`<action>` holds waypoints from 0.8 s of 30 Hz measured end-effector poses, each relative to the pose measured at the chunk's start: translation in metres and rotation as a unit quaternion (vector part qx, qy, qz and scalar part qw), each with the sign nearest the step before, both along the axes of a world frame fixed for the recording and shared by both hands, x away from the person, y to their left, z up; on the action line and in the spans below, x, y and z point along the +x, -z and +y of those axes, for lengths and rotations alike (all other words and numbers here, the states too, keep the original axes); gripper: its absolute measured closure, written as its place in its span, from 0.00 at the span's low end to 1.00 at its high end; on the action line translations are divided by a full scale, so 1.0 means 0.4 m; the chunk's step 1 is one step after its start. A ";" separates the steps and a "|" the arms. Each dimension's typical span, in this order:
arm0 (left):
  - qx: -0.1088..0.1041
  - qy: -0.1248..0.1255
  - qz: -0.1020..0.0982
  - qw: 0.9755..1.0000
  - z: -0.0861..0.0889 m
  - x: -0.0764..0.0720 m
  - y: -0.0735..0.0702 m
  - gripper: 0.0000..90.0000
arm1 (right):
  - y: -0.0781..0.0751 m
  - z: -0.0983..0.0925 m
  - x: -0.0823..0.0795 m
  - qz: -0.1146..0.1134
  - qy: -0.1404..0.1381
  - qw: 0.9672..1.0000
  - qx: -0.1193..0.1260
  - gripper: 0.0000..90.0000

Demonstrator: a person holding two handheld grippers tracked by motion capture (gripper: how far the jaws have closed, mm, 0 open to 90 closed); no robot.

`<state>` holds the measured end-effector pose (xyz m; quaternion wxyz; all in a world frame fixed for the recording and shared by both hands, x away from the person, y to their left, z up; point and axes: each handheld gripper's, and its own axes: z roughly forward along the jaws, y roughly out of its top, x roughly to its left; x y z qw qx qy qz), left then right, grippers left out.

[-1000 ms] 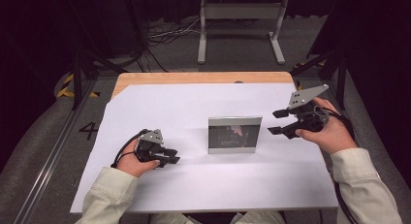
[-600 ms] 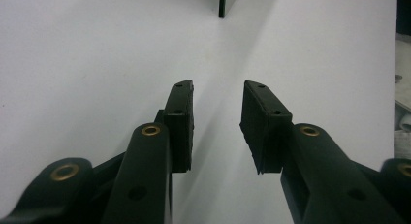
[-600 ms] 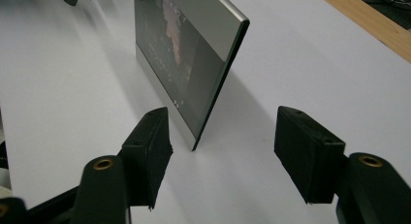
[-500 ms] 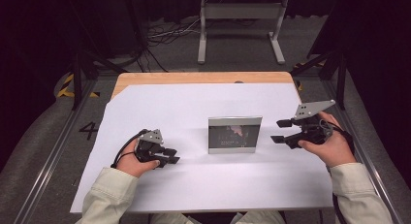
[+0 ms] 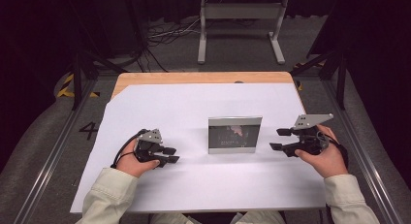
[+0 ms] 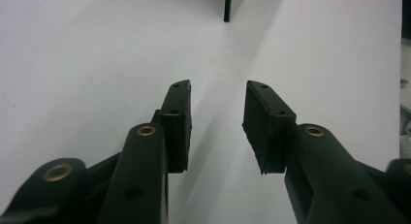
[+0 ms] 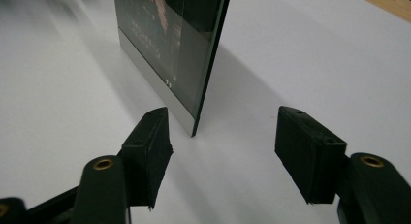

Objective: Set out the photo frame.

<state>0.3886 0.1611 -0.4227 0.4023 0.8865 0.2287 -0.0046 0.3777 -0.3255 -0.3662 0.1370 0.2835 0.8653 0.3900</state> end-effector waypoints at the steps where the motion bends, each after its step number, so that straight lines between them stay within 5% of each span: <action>1: -0.001 0.000 0.000 1.000 0.000 0.000 0.001 0.70 | 0.006 -0.001 -0.001 0.002 0.002 1.000 0.001 0.42; 17: -0.011 -0.010 0.009 1.000 0.015 0.002 0.014 0.68 | 0.105 -0.001 -0.010 -0.008 0.025 1.000 0.013 0.41; 24: -0.011 -0.009 0.009 1.000 0.015 0.006 0.019 0.68 | 0.150 -0.010 -0.007 0.006 0.036 0.999 0.019 0.41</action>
